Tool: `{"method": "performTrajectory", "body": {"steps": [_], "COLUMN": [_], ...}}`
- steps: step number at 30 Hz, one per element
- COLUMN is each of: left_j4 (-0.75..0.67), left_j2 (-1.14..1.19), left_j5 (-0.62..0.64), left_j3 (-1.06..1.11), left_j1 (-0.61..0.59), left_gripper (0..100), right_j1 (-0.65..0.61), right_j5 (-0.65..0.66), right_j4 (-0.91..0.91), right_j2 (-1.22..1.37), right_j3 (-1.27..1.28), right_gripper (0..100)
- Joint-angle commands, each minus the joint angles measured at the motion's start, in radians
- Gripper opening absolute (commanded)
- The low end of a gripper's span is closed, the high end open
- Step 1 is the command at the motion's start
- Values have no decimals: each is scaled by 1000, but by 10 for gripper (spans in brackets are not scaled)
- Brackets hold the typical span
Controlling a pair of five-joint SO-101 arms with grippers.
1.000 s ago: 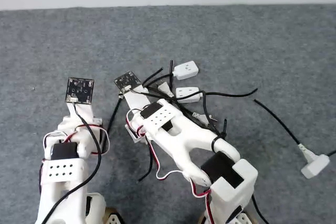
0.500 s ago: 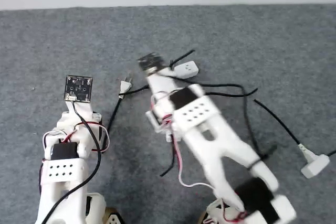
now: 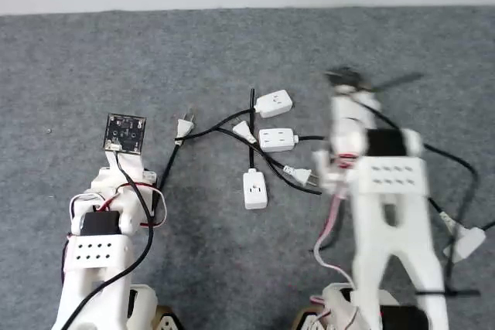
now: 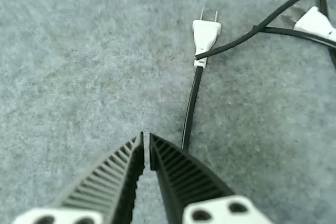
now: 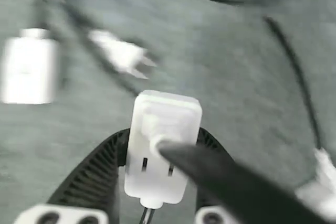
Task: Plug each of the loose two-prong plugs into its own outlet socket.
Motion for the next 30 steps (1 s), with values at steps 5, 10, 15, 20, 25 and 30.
{"method": "performTrajectory", "body": {"steps": [5, 10, 15, 20, 25, 30], "left_j4": [29, 44, 54, 94, 89, 91], "left_j2": [0, 0, 0, 0, 0, 0], "left_j5": [46, 133, 167, 167, 249, 287], "left_j3": [-15, -16, -10, -15, -16, -35], "left_j1": [60, 71, 95, 183, 222, 226], "left_gripper": [19, 19, 19, 29, 115, 156], "right_j1": [450, 552, 677, 727, 736, 720], "right_j5": [250, 285, 290, 385, 382, 381], "right_j4": [-263, -352, -453, -427, -351, -225], "right_j2": [-71, 62, 216, 317, 300, 214], "right_j3": [209, 206, 164, 110, 55, 14], "right_gripper": [8, 8, 11, 153, 134, 169]}}
